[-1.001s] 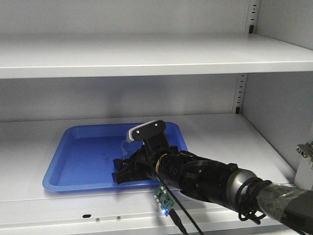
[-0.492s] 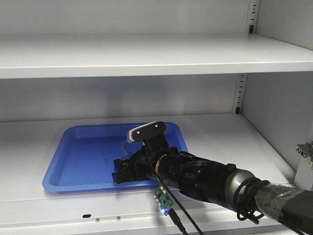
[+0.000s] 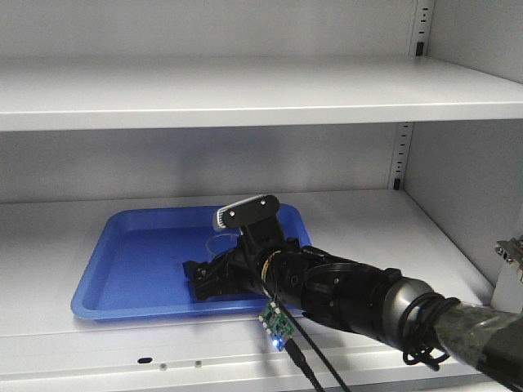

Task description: Pick beaker and place in left cabinet

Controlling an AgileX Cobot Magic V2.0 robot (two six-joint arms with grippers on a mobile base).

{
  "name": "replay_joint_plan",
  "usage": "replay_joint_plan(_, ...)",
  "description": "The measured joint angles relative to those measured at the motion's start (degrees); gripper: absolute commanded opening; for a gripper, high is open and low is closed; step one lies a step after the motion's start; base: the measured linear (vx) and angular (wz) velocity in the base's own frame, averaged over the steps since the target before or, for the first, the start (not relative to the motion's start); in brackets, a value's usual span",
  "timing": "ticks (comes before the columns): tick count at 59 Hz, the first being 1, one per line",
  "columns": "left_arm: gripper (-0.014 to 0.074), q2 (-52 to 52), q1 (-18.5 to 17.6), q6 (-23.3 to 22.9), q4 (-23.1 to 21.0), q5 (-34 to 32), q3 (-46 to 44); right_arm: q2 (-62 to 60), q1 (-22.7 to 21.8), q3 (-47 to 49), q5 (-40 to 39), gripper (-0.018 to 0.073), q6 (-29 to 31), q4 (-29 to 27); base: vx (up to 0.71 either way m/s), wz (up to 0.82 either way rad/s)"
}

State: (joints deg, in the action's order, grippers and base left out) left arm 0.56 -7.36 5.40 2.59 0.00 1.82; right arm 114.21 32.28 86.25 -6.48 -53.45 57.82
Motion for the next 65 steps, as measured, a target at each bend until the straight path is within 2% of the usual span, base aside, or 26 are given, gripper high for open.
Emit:
replay_joint_plan(20,0.0001,0.0,0.0,0.0,0.0,0.0,0.0,-4.9,0.0,0.0,0.4,0.0615,0.0,0.0,0.00,0.00)
replay_joint_plan(33,0.0001,0.0,0.0,0.0,0.0,0.0,0.0,-9.5,0.0,-0.1,2.5,0.0510,0.0,0.0,0.00,0.00)
replay_joint_plan(41,0.0001,0.0,0.0,0.0,0.0,0.0,0.0,-14.4,0.0,-3.8,4.7,0.0390,0.0,-0.3,0.00,0.00)
replay_joint_plan(61,0.0001,0.0,0.0,0.0,0.0,0.0,0.0,-35.9,0.0,-22.7,6.1,0.0015,0.0,-0.7,0.00,0.00)
replay_joint_plan(65,0.0001,0.0,0.0,0.0,0.0,0.0,0.0,-40.4,0.0,-26.1,6.9,-0.0015,0.0,-0.8,0.00,0.00)
